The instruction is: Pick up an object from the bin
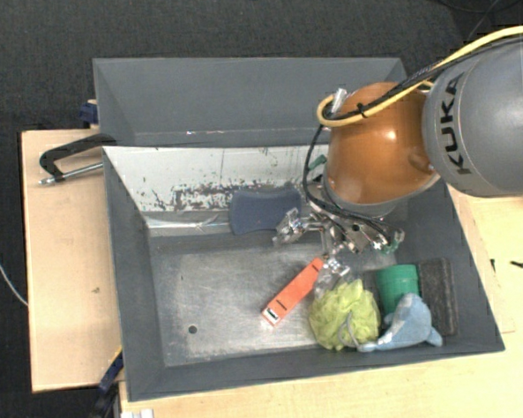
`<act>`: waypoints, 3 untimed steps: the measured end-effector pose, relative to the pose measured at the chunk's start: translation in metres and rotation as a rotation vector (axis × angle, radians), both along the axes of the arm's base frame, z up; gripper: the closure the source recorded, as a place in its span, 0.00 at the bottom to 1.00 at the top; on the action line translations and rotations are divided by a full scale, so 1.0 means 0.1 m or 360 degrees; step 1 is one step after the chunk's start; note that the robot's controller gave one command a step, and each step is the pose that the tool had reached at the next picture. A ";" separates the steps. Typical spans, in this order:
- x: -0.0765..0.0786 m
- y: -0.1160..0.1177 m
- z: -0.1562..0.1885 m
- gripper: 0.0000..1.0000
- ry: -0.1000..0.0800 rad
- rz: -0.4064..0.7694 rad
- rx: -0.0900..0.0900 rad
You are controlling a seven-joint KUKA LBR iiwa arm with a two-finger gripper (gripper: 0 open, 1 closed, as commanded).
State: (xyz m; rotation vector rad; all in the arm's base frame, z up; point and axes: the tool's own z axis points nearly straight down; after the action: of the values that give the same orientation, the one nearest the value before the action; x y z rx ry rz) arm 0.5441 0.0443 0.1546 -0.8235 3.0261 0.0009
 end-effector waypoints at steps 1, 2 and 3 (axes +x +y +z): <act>0.12 -0.02 -0.68 0.00 -0.0001 0.0251 -0.0004; 0.12 -0.02 -0.80 1.00 -0.0001 0.0446 -0.0007; 0.13 -0.02 -0.80 1.00 -0.0002 0.0444 -0.0007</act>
Offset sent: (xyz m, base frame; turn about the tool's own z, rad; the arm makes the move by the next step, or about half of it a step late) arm 0.0097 -0.0023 -0.0846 -0.2816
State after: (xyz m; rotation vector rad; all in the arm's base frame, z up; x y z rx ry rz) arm 0.5568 0.0421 0.0743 -1.2362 2.8825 -0.0046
